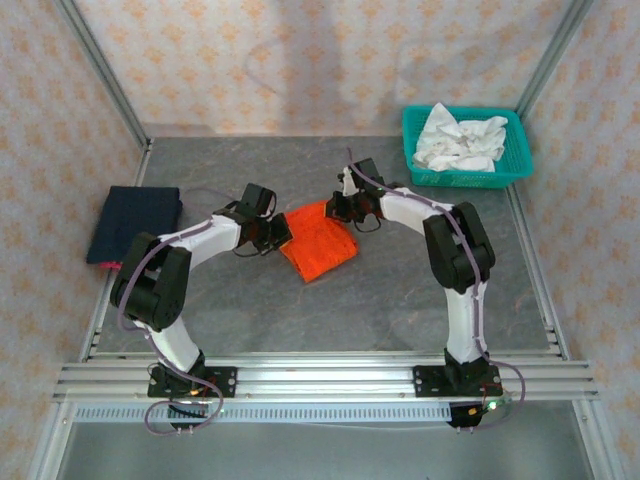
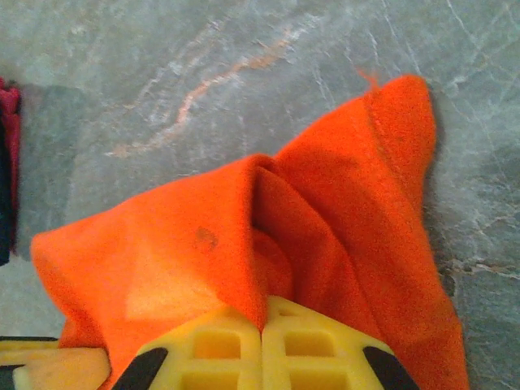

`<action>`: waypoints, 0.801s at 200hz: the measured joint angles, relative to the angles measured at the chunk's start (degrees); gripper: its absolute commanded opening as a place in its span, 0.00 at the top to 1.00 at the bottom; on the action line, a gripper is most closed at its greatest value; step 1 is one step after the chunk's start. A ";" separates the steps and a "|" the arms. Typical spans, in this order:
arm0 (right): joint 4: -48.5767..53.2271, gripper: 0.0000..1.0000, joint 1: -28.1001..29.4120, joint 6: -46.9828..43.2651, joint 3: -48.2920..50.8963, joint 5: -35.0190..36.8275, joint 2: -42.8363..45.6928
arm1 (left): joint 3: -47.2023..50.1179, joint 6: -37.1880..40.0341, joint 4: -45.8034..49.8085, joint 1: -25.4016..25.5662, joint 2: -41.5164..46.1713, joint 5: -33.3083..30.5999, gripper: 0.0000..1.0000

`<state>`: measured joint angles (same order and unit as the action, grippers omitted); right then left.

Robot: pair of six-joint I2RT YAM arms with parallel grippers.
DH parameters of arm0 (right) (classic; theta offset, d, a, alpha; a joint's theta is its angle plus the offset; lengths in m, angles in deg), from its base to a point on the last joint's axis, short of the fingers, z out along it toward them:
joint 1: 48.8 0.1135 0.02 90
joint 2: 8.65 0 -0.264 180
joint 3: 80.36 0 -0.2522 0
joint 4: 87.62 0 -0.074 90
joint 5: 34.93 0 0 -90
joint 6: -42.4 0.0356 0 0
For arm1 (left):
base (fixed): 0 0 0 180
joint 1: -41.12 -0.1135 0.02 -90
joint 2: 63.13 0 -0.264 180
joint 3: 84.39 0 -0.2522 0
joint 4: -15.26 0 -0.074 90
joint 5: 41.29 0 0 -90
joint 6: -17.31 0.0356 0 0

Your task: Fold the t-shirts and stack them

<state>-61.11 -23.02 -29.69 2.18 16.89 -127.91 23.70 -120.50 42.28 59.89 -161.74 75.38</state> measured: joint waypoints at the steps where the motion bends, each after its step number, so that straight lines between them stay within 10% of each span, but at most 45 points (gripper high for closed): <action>1: 0.17 1.00 0.00 -0.02 -0.04 0.02 -0.09 | 0.11 -0.09 -0.07 0.00 0.00 0.00 1.00; 24: 1.84 0.94 0.07 0.00 -0.72 0.15 -1.53 | 2.78 -0.96 -1.53 0.28 -0.02 -0.07 0.93; 77: 0.33 0.33 0.15 0.07 1.31 3.02 -0.66 | 4.48 -3.13 -4.33 0.74 -1.77 -0.46 0.46; 113: -1.40 0.22 -0.39 0.87 7.21 6.78 5.86 | 1.09 -1.57 -3.04 0.74 -4.15 -1.75 0.69; 160: -4.57 0.24 -1.22 2.95 14.73 8.41 12.76 | -13.51 3.13 1.64 -0.07 -14.73 -1.62 0.75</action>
<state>-65.67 -24.25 -26.74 16.91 25.31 -115.15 10.19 -117.37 43.92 59.82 -176.47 73.76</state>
